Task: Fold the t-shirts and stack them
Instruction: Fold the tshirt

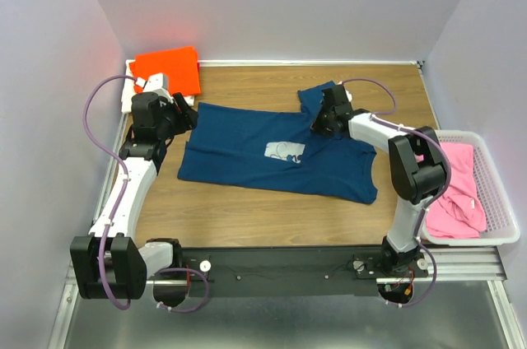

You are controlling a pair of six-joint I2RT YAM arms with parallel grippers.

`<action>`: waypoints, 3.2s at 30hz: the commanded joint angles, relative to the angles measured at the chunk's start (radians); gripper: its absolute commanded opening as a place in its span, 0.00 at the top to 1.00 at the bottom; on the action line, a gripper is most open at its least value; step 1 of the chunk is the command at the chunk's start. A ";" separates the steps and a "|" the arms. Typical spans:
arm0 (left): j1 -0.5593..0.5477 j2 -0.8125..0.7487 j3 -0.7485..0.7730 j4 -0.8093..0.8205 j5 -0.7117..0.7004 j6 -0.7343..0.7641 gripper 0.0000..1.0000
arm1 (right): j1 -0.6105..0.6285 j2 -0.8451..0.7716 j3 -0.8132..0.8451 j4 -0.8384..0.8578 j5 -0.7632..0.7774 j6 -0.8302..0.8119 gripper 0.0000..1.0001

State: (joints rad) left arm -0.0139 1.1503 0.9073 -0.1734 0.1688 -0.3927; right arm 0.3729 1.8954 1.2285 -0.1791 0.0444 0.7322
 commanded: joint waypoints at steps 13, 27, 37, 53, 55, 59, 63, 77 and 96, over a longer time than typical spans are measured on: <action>0.006 0.040 -0.013 0.018 0.029 0.017 0.38 | 0.027 0.076 0.046 0.096 0.015 -0.039 1.00; -0.081 0.118 -0.083 0.005 -0.161 -0.202 0.38 | 0.027 -0.123 -0.003 0.066 0.057 -0.079 0.15; -0.179 0.212 -0.203 0.136 -0.259 -0.399 0.43 | 0.026 -0.346 -0.300 0.035 0.009 0.022 0.18; -0.179 0.330 -0.182 0.149 -0.337 -0.387 0.44 | 0.027 -0.528 -0.527 0.018 0.008 0.039 0.20; -0.179 0.341 -0.154 0.127 -0.354 -0.387 0.44 | 0.027 -0.536 -0.544 0.012 0.015 0.036 0.21; -0.179 0.359 -0.111 0.066 -0.417 -0.394 0.45 | 0.027 -0.547 -0.552 0.004 0.040 0.032 0.22; -0.179 0.403 -0.056 0.022 -0.462 -0.384 0.50 | 0.027 -0.547 -0.547 -0.005 0.026 0.024 0.23; -0.179 0.489 0.024 -0.023 -0.466 -0.377 0.72 | 0.026 -0.546 -0.601 -0.030 0.040 0.059 0.23; -0.155 0.482 0.084 -0.049 -0.431 -0.322 1.00 | 0.027 -0.509 -0.633 -0.036 0.069 0.087 0.23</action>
State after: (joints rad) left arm -0.1783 1.6524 0.9623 -0.2050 -0.2546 -0.7368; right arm 0.3939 1.3720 0.6231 -0.1806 0.0700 0.8116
